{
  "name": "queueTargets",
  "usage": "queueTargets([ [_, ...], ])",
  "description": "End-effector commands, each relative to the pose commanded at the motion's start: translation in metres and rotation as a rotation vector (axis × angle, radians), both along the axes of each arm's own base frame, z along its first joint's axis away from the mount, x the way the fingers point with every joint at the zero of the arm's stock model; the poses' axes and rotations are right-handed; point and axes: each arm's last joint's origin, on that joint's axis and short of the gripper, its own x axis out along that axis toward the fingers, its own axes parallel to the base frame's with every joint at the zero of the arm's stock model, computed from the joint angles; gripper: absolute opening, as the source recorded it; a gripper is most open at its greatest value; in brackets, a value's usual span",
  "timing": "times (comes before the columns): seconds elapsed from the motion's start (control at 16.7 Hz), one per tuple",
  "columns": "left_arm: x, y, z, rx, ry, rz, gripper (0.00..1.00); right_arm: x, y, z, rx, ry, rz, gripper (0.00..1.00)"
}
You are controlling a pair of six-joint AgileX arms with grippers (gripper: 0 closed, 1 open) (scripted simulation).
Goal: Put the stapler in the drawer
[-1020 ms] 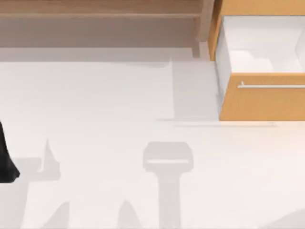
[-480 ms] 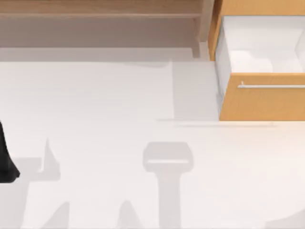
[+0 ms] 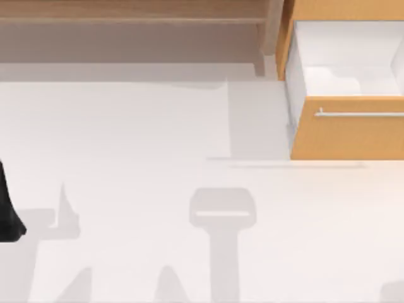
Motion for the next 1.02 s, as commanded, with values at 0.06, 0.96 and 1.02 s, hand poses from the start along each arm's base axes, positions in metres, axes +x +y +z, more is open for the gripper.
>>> queueTargets([
  [0.06,0.0,0.0,0.0,0.0,0.0,0.0,1.0,-0.0005,0.0002,-0.0022,0.001,0.002,0.0,1.0],
  [0.96,0.0,0.0,0.0,0.0,0.0,0.0,1.0,-0.0006,0.0002,-0.0024,0.001,0.003,0.0,0.1],
  [1.02,0.0,0.0,0.0,0.0,0.0,0.0,1.0,-0.0006,0.0002,-0.0024,0.001,0.003,0.0,0.02],
])
